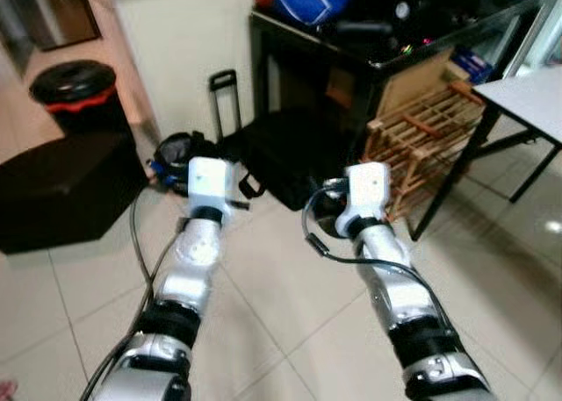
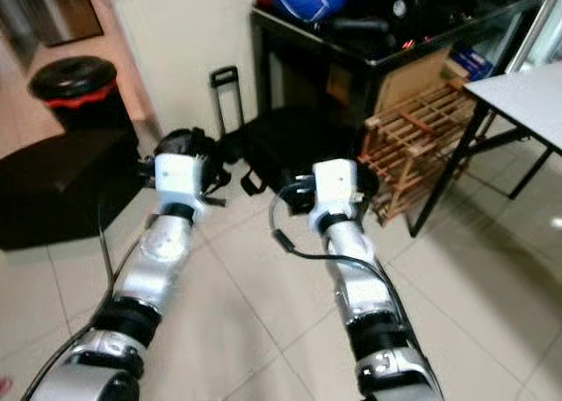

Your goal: Picking trash to rubbish bin

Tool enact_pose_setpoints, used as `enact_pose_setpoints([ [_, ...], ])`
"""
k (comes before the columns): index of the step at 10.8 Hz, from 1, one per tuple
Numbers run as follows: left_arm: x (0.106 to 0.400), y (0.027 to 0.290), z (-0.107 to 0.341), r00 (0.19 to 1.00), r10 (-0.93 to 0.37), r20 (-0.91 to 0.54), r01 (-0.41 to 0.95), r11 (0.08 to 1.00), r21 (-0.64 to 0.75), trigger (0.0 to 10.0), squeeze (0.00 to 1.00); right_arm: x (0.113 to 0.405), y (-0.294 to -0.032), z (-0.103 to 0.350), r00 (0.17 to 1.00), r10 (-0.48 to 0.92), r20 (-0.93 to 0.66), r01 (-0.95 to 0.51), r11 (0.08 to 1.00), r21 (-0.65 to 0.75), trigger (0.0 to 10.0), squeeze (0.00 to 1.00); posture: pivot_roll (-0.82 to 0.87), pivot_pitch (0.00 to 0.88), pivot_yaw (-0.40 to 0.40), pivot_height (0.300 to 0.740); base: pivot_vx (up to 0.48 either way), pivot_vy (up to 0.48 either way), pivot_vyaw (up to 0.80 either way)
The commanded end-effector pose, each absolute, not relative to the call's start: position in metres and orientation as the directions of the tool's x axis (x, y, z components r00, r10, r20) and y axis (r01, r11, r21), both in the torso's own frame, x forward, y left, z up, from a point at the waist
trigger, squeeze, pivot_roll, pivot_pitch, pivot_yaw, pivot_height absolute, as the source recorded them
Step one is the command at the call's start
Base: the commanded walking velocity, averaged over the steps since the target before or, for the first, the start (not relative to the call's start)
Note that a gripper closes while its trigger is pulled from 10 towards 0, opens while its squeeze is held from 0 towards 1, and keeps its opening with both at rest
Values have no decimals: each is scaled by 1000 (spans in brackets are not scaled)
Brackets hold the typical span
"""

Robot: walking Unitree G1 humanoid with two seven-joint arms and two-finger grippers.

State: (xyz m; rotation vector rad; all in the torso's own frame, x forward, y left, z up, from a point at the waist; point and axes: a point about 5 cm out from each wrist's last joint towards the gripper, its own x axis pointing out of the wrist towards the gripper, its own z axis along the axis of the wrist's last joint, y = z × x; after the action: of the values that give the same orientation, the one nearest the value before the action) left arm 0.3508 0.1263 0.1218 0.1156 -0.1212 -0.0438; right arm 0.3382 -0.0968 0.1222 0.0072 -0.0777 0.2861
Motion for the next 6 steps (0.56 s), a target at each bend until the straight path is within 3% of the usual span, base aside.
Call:
enact_pose_setpoints([
  [1, 352, 115, 124, 990, -74, 117, 61, 991, 116, 10000, 0, 341, -107, 125, 964, 254, 83, -255, 967, -1, 10000, 0, -21, 46, 29, 740, 394, 0, 0],
  [4, 353, 116, 125, 991, -72, 116, 58, 991, 120, 10000, 0, 342, -106, 125, 963, 260, 75, -262, 965, 10, 10000, 0, -21, 42, 30, 740, 394, 0, 0],
  [5, 354, 116, 125, 991, -72, 114, 58, 991, 123, 10000, 0, 342, -105, 125, 961, 266, 73, -267, 964, 13, 10000, 0, -21, 41, 30, 740, 394, 0, -800],
  [6, 354, 116, 125, 991, -72, 113, 58, 990, 125, 10000, 0, 342, -105, 125, 961, 265, 75, -266, 964, 11, 10000, 0, -21, 40, 30, 740, 394, 0, 0],
])
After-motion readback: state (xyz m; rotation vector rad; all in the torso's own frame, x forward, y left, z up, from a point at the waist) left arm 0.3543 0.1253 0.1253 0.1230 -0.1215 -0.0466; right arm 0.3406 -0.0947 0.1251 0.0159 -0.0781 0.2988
